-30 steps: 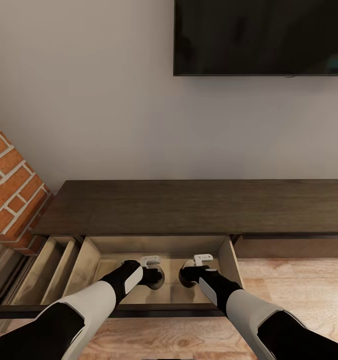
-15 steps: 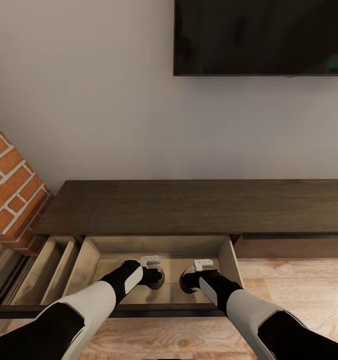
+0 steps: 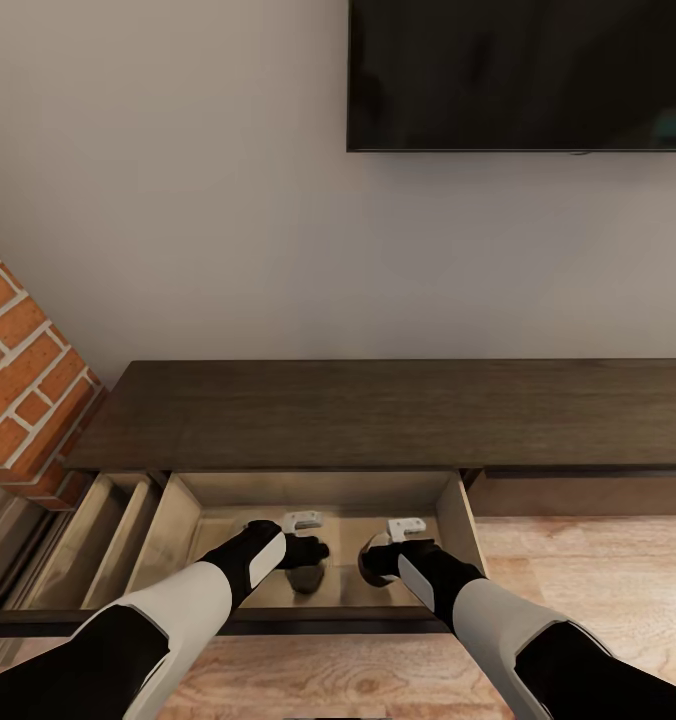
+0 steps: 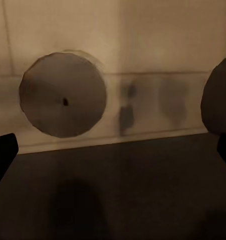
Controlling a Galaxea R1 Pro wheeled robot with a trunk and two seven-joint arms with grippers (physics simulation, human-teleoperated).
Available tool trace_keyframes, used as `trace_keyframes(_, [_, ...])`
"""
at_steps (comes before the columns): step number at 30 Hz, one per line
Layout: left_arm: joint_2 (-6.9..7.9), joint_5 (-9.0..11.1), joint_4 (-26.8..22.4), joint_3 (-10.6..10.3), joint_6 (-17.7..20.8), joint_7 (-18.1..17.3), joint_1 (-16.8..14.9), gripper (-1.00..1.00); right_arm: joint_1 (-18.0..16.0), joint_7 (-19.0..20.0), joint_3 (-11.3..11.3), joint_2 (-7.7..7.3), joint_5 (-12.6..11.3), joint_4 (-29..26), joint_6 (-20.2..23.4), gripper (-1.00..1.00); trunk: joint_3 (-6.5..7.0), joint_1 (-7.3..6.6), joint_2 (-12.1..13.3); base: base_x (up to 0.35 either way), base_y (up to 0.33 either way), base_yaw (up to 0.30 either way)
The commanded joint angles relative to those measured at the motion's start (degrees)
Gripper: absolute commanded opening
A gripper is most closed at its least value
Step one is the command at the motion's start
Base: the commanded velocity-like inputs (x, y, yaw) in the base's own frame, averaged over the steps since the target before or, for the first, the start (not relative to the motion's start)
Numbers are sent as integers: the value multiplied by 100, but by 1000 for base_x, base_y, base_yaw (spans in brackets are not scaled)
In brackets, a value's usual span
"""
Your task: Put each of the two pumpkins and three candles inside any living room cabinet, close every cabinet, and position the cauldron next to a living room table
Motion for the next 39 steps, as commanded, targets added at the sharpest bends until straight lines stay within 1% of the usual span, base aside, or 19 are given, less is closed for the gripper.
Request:
trace_keyframes(1, [0,29,-5,-18,21,18,-3,100,-2,-31,48,-4,-60,-11,26,100,-4,-1,-2,0,0,0])
trace_keyframes(3, [0,29,-5,-18,21,17,-2,100,-2,-31,53,-2,-57,-9,-35,100,-4,-1,-2,0,0,0])
trace_keyframes(4, [0,29,-5,-18,21,16,-1,100,-2,-31,55,0,-52,-5,-131,100,-4,-1,-2,0,0,0])
trace_keyframes(10, [0,29,-5,-18,15,16,-1,100,-2,-31,86,2,-42,362,-1226,100,-4,-1,-2,0,0,0])
trace_keyframes(16, [0,29,-5,-18,12,16,-2,100,-2,-31,316,2,-43,427,-1443,100,-4,-1,-2,0,0,0])
trace_keyframes(20, [0,29,-5,-18,6,16,-3,100,-2,-31,338,2,-43,465,-1452,100,-4,-1,-2,0,0,0])
trace_keyframes(22, [0,29,-5,-18,4,16,-4,100,-2,-34,330,-1,-46,454,-1412,100,-4,-1,-2,0,0,0])
trace_keyframes(24, [0,29,-5,-18,4,16,-2,100,-2,-38,322,-4,-45,442,-1276,100,-4,-1,-2,0,0,0])
trace_keyframes(25, [0,29,-5,-18,3,16,-2,100,-3,-38,319,-7,-46,431,-1021,100,-4,-1,-2,0,0,0])
trace_keyframes(26, [0,29,-5,-18,0,16,-1,100,-8,-39,309,-12,-63,406,-233,100,-4,-1,-2,0,0,0])
trace_keyframes(27, [0,29,-5,-18,-2,16,-1,100,-9,-39,304,-13,-68,400,125,100,-4,-1,-2,0,0,0])
trace_keyframes(28, [0,29,-5,-18,-3,16,-3,100,-9,-39,301,-14,-72,397,359,100,-4,-1,-2,0,0,0])
trace_keyframes(29, [0,29,-5,-18,-3,16,-2,100,-10,-39,300,-15,-74,394,492,100,-4,-1,-2,0,0,0])
trace_keyframes(32, [0,29,-5,-18,-4,16,-2,100,-10,-39,297,-15,-77,393,617,100,-4,-1,-2,0,0,0])
trace_keyframes(39, [0,29,-5,-18,-6,16,-1,100,-10,-39,296,-16,-78,394,633,100,-4,-1,-2,0,0,0])
